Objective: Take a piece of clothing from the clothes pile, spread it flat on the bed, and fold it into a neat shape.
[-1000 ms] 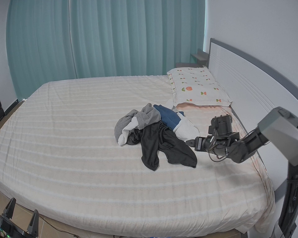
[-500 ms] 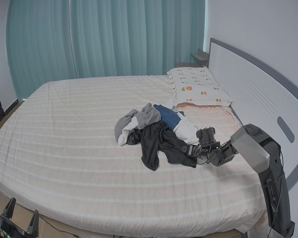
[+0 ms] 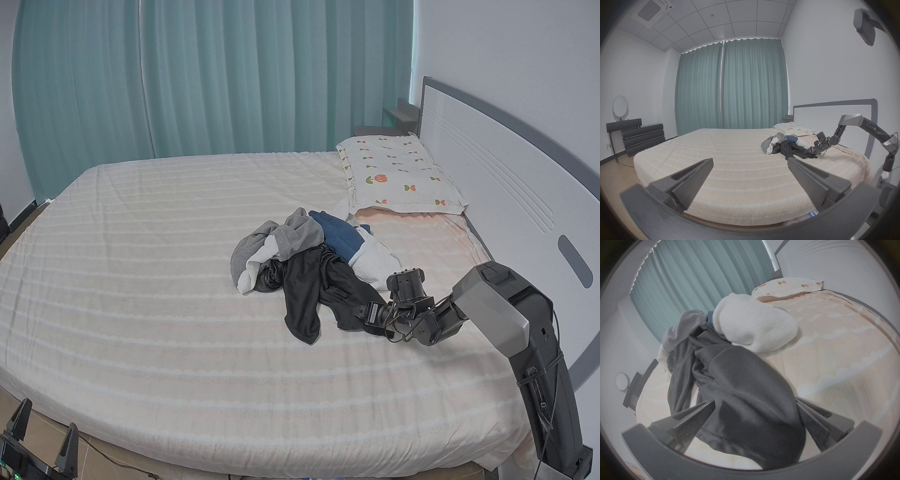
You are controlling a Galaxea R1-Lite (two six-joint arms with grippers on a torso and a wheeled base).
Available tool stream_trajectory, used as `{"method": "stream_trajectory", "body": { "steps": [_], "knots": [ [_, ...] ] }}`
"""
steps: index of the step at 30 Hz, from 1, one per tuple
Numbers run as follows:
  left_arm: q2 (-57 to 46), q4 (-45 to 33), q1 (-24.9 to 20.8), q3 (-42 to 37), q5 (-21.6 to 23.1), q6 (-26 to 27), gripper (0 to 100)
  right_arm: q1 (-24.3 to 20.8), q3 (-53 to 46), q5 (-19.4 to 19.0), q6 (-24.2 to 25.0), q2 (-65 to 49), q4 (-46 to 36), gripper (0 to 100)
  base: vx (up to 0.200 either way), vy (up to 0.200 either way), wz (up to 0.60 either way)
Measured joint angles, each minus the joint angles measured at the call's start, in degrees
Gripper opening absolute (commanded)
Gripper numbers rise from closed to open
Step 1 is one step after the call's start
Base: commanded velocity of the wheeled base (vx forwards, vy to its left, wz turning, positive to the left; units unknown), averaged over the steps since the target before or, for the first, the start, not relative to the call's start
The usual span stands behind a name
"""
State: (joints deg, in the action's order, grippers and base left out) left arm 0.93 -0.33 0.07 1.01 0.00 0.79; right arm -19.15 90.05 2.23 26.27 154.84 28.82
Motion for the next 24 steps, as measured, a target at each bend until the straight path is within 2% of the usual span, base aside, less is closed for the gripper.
{"method": "stream_trajectory", "body": {
  "steps": [4,5,8,17,24],
  "knots": [
    [0.0,0.0,0.0,0.0,0.0,0.0,100,-1.2,1.3,0.1,-0.7,0.6,-0.1,100,0.000,0.000,0.00],
    [0.0,0.0,0.0,0.0,0.0,0.0,100,-1.6,1.5,0.1,-1.6,0.8,-0.1,0,0.000,0.000,0.00],
    [0.0,0.0,0.0,0.0,0.0,0.0,100,-1.9,1.9,0.3,-3.6,1.2,0.2,0,0.000,0.000,0.00],
    [0.0,0.0,0.0,0.0,0.0,-0.2,100,-1.9,0.1,0.5,-3.4,1.1,8.0,0,0.000,0.000,0.00],
    [0.0,0.0,0.0,0.0,0.0,-0.4,100,-1.5,-9.4,0.1,-3.3,-3.2,15.5,0,0.000,0.000,0.00]
  ]
}}
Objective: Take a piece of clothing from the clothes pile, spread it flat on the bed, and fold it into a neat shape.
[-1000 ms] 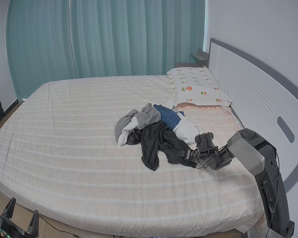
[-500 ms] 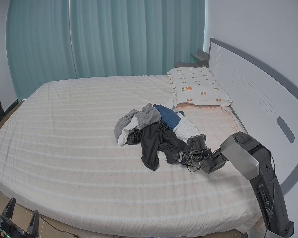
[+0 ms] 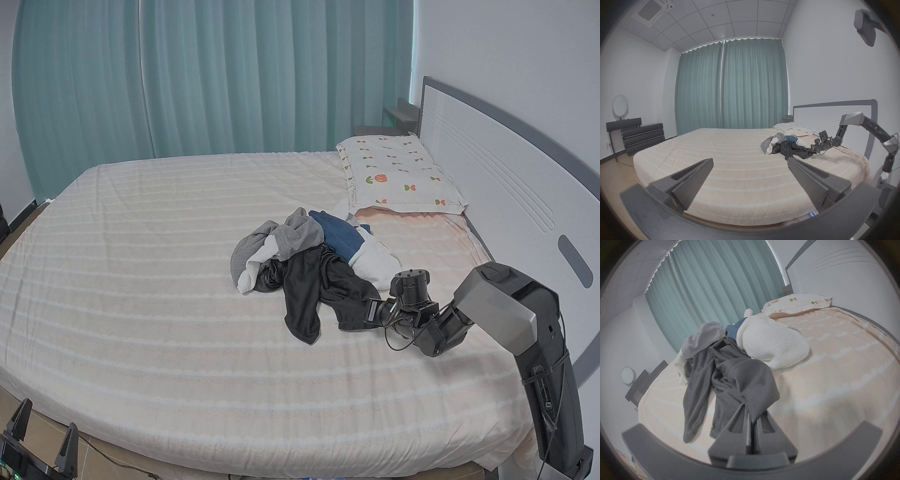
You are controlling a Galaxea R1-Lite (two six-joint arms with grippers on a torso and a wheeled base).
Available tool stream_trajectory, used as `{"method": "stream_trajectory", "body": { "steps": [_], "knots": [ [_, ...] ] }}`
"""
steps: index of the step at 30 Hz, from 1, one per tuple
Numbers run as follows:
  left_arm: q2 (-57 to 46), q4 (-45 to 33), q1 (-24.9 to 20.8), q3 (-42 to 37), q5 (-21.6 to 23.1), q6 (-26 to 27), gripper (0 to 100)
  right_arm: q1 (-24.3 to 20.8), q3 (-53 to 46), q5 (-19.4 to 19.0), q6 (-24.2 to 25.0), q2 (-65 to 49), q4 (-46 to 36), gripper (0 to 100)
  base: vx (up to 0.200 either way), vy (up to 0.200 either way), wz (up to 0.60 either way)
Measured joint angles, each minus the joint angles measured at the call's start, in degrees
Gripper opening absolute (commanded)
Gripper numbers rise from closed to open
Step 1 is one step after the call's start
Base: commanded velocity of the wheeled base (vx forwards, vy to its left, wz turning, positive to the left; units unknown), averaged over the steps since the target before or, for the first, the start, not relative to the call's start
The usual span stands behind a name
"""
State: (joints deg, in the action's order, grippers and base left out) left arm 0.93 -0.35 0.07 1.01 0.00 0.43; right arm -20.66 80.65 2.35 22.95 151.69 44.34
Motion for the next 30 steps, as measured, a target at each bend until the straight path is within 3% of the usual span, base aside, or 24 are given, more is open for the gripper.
{"method": "stream_trajectory", "body": {
  "steps": [8,19,24,30],
  "knots": [
    [0.0,0.0,0.0,0.0,0.0,0.0,100,-1.0,-17.9,-2.5,2.2,-8.7,12.0,0,0.000,0.000,0.00],
    [0.0,0.1,0.0,0.0,2.5,1.8,100,-6.8,-42.7,-4.1,4.9,-27.7,30.2,0,0.000,0.000,0.00],
    [0.2,0.9,0.0,1.7,3.8,1.3,100,-11.1,-49.9,-3.9,5.3,-35.6,33.0,0,0.000,0.000,0.00],
    [5.9,2.0,0.0,11.5,6.6,0.0,100,-14.2,-52.4,-2.1,5.5,-40.8,33.9,0,0.000,0.000,0.00]
  ]
}}
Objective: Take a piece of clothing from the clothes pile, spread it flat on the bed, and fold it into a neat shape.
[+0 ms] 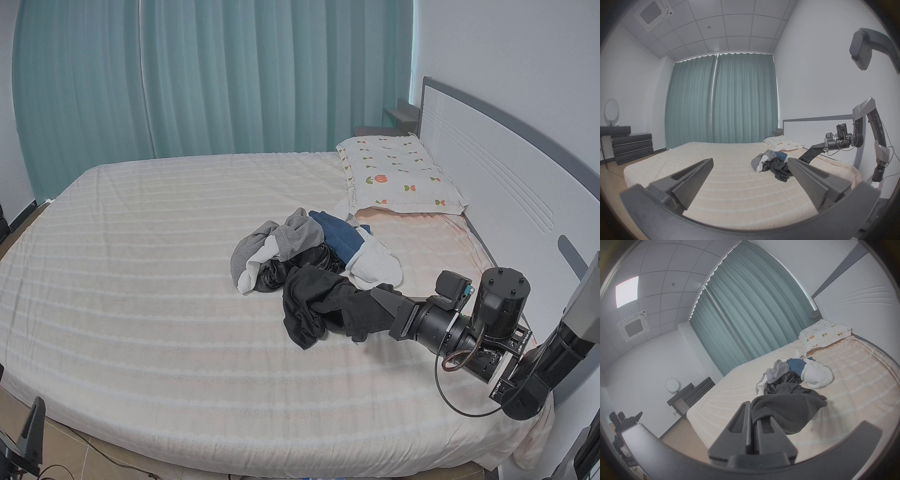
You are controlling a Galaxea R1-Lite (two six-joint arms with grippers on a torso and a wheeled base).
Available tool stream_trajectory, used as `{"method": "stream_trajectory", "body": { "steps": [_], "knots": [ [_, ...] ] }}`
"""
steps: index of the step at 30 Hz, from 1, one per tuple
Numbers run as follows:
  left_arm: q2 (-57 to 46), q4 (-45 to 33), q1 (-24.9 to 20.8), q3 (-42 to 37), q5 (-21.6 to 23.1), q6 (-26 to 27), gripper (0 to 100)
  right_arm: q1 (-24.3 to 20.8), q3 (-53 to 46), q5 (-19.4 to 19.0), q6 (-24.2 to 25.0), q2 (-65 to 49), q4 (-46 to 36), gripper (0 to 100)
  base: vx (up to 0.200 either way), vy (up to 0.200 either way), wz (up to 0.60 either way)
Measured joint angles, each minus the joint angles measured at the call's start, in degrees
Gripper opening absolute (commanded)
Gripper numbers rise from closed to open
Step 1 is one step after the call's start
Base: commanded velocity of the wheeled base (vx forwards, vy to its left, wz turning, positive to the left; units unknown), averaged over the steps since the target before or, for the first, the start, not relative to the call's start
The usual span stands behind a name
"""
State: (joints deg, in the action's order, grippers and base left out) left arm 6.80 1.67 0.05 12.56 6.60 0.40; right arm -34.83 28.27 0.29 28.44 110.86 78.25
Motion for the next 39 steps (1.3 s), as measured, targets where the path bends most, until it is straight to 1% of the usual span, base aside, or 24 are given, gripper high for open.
{"method": "stream_trajectory", "body": {
  "steps": [4,9,15,17,20,24,28,32,35,39],
  "knots": [
    [7.8,0.5,-0.1,3.2,3.7,2.3,100,-2.0,-1.0,2.3,-0.1,-1.7,0.6,0,0.000,0.000,0.00],
    [19.5,1.9,-1.1,4.1,8.1,6.9,100,-4.1,-2.2,5.1,-0.6,-3.3,1.8,0,0.000,0.000,0.00],
    [34.2,7.8,-4.1,4.3,9.7,11.7,100,-5.3,-3.7,7.2,-1.2,-5.0,2.9,0,0.000,0.000,0.00],
    [39.8,10.9,-5.9,4.5,9.6,12.2,100,-5.6,-4.1,7.6,-1.3,-5.7,3.1,0,0.000,0.000,0.00],
    [47.7,16.2,-9.0,4.9,8.2,11.6,100,-5.7,-4.7,8.0,-1.3,-6.8,3.4,0,0.000,0.000,0.00],
    [59.2,25.7,-14.7,5.5,4.3,7.5,100,-5.8,-5.2,8.3,-0.9,-8.5,3.6,0,0.000,0.000,0.00],
    [70.7,36.4,-21.2,6.9,-1.0,1.1,100,-5.9,-5.5,8.4,-0.4,-10.3,3.9,0,0.000,0.000,0.00],
    [81.9,45.2,-27.5,9.8,-6.4,-5.1,100,-5.9,-5.5,8.3,-0.1,-12.2,3.9,0,0.000,0.000,0.00],
    [90.3,50.4,-32.8,12.8,-9.7,-10.4,100,-6.0,-4.5,8.2,-0.1,-13.7,3.7,0,0.000,0.000,0.00],
    [98.1,54.2,-38.7,17.0,-12.0,-18.0,100,-6.0,-1.5,7.6,-0.4,-14.8,2.8,0,0.000,0.000,0.00]
  ]
}}
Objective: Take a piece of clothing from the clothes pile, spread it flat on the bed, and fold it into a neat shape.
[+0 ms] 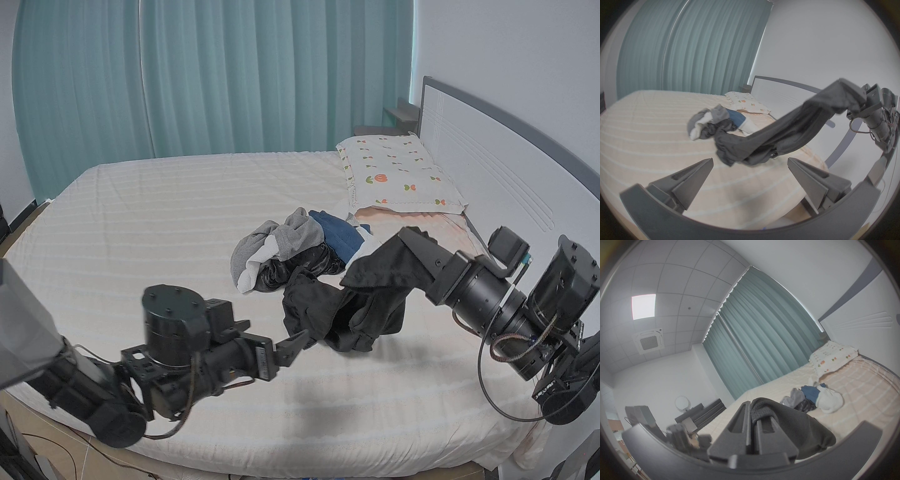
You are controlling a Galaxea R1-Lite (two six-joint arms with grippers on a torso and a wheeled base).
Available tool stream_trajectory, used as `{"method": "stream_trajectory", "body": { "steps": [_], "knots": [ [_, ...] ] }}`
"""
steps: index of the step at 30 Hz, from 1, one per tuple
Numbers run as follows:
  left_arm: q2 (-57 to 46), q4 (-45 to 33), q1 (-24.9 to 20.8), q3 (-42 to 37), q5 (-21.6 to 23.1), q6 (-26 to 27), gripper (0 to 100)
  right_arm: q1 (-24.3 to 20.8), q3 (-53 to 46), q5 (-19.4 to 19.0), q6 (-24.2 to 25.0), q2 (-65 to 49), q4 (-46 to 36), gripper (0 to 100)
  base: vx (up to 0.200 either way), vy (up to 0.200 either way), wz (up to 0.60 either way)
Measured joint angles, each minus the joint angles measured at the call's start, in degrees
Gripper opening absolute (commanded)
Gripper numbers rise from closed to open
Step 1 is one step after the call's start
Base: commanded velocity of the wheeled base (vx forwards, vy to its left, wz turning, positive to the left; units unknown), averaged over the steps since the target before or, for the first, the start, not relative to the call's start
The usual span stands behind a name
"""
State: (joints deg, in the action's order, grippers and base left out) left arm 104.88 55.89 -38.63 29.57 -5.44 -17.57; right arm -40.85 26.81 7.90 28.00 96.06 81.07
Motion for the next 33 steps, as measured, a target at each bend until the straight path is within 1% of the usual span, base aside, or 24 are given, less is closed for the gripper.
{"method": "stream_trajectory", "body": {
  "steps": [2,4,10,19,26,29,33],
  "knots": [
    [3.8,2.4,-2.2,2.7,-0.9,-3.0,100,0.0,2.7,-0.6,-0.1,-0.3,-1.0,0,0.000,0.000,0.00],
    [6.5,4.8,-3.4,4.7,-1.4,-4.5,100,0.0,5.2,-1.1,-0.3,-0.6,-2.2,0,0.000,0.000,0.00],
    [13.3,7.7,-4.5,9.2,-3.4,-5.9,100,0.0,9.3,-2.8,-0.4,-1.9,-6.6,0,0.000,0.000,0.00],
    [21.2,8.0,-2.7,18.1,-8.9,-9.8,100,-0.9,8.0,-3.4,-0.4,-5.4,-7.2,0,0.000,0.000,0.00],
    [25.9,8.0,-1.5,23.9,-11.9,-10.5,100,-1.2,5.9,-4.4,-0.4,-8.3,-7.3,0,0.000,0.000,0.00],
    [27.8,7.9,-1.1,26.3,-12.6,-10.4,100,-1.2,5.7,-4.8,-0.4,-9.1,-7.3,0,0.000,0.000,0.00],
    [29.9,7.6,-0.8,28.3,-12.4,-10.1,100,-1.2,6.0,-5.6,-0.5,-9.5,-6.9,0,0.000,0.000,0.00]
  ]
}}
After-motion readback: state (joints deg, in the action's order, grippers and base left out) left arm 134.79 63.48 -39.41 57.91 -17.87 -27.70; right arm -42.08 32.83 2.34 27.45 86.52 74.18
